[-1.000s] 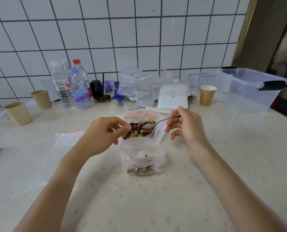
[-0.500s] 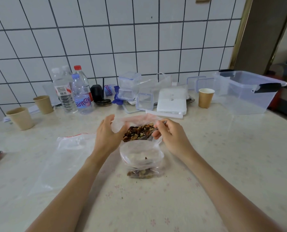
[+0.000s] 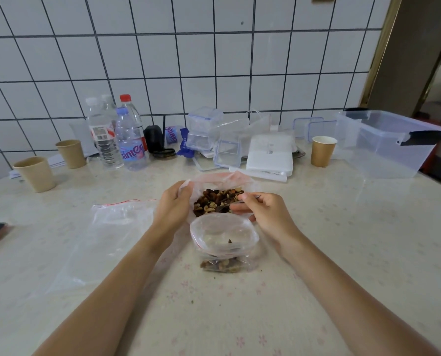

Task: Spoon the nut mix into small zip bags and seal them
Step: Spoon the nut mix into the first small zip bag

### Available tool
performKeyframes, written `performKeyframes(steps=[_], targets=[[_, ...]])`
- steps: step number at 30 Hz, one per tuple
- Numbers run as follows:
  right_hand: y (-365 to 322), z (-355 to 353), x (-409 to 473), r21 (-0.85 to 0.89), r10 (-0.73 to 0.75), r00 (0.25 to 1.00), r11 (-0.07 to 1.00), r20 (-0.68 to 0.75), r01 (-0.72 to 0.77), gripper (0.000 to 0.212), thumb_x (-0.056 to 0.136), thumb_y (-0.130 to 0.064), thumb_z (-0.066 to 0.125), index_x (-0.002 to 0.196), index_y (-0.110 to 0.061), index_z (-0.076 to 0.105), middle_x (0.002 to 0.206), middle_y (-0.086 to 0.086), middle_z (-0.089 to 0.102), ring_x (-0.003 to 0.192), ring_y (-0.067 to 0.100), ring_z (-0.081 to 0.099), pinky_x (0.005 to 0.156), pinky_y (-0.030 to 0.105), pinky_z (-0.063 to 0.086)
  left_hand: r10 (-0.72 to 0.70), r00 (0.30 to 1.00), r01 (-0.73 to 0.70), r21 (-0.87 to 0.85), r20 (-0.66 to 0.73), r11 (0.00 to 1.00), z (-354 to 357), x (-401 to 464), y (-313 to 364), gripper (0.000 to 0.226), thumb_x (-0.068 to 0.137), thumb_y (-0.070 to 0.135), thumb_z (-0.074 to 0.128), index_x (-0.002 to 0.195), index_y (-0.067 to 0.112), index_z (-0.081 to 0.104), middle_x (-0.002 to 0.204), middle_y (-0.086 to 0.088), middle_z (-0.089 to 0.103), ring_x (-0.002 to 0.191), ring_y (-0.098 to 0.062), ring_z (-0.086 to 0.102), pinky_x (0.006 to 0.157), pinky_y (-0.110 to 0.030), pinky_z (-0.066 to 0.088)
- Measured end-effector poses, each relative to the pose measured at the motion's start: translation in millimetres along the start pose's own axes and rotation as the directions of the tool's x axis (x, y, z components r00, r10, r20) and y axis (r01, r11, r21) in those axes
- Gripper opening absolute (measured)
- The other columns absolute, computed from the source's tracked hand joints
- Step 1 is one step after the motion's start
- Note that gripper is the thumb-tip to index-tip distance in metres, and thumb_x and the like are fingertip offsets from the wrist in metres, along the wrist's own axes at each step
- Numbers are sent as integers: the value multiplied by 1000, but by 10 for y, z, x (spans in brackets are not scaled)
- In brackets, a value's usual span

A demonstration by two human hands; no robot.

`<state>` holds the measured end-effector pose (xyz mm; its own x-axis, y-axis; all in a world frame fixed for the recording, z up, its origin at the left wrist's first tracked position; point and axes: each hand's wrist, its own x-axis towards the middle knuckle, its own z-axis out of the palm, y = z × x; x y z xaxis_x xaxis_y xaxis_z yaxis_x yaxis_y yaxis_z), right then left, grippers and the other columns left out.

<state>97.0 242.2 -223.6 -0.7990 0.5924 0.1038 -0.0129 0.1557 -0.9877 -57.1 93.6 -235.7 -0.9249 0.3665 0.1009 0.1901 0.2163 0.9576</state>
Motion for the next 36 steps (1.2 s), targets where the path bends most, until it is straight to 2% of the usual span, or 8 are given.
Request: performKeyframes(steps=[5, 11, 15, 19, 23, 27, 32, 36], targets=[[-19, -18, 3, 34, 25, 1000, 999, -16, -25, 26, 108, -18, 52, 115, -5, 73, 96, 6, 81, 90, 17, 78, 70, 25, 61, 21, 1000, -21, 0, 2, 1000, -8, -10, 36, 38, 111, 38, 40, 145, 28, 54, 99, 27, 54, 101, -5, 54, 76, -21, 39], [-9, 8, -26, 65, 39, 999, 997, 32, -41, 28, 108, -20, 52, 121, -5, 71, 100, 5, 81, 93, 15, 78, 88, 42, 61, 64, 996, -62, -29, 55, 998, -17, -82, 57, 28, 111, 38, 39, 127, 35, 62, 112, 20, 70, 103, 3, 64, 75, -16, 46], [-32, -7, -36, 120, 93, 995, 988, 47, -98, 27, 109, -20, 51, 120, -6, 71, 99, 4, 81, 92, 16, 78, 78, 33, 64, 60, 996, -58, -33, 69, 998, -11, -96, 78, 30, 111, 39, 39, 132, 36, 60, 109, 25, 68, 101, 6, 63, 69, -9, 45], [-74, -18, -31, 204, 158, 987, 966, 25, -160, 27, 109, -18, 48, 115, -5, 72, 98, 7, 81, 93, 22, 78, 82, 39, 63, 46, 999, -45, -29, 25, 999, -14, -73, 81, 36, 111, 37, 39, 142, 30, 56, 105, 31, 59, 99, 7, 56, 77, -16, 40], [-115, -33, -33, 292, 191, 981, 938, 24, -190, 26, 109, -15, 47, 112, -4, 70, 99, 12, 81, 93, 27, 78, 71, 34, 62, 34, 999, -33, -35, 12, 999, -34, -55, 87, 41, 110, 39, 40, 148, 28, 52, 110, 27, 57, 103, 3, 52, 92, -26, 36], [-138, -56, -14, 299, 162, 987, 942, 1, -154, 27, 109, -16, 46, 108, -5, 70, 99, 15, 80, 94, 29, 77, 73, 39, 58, 65, 998, -64, -37, 23, 997, -59, -62, 89, 39, 109, 42, 42, 144, 31, 56, 106, 36, 57, 99, 13, 51, 77, -14, 36], [-213, -158, 2, 325, 77, 996, 944, -34, -61, 31, 109, -17, 44, 97, -6, 70, 92, 19, 79, 83, 28, 78, 61, 34, 55, 95, 995, -97, 63, 38, 993, -152, -87, 185, 44, 105, 40, 54, 148, 27, 53, 144, 10, 56, 124, -8, 50, 92, -27, 41], [-278, -265, 9, 323, 23, 999, 946, -36, -10, 34, 109, -19, 42, 94, -5, 69, 83, 18, 78, 74, 28, 76, 58, 32, 55, 224, 975, -219, 199, -3, 955, -265, -174, 305, 47, 99, 38, 66, 142, 22, 57, 144, 7, 59, 131, -12, 53, 102, -30, 42]])
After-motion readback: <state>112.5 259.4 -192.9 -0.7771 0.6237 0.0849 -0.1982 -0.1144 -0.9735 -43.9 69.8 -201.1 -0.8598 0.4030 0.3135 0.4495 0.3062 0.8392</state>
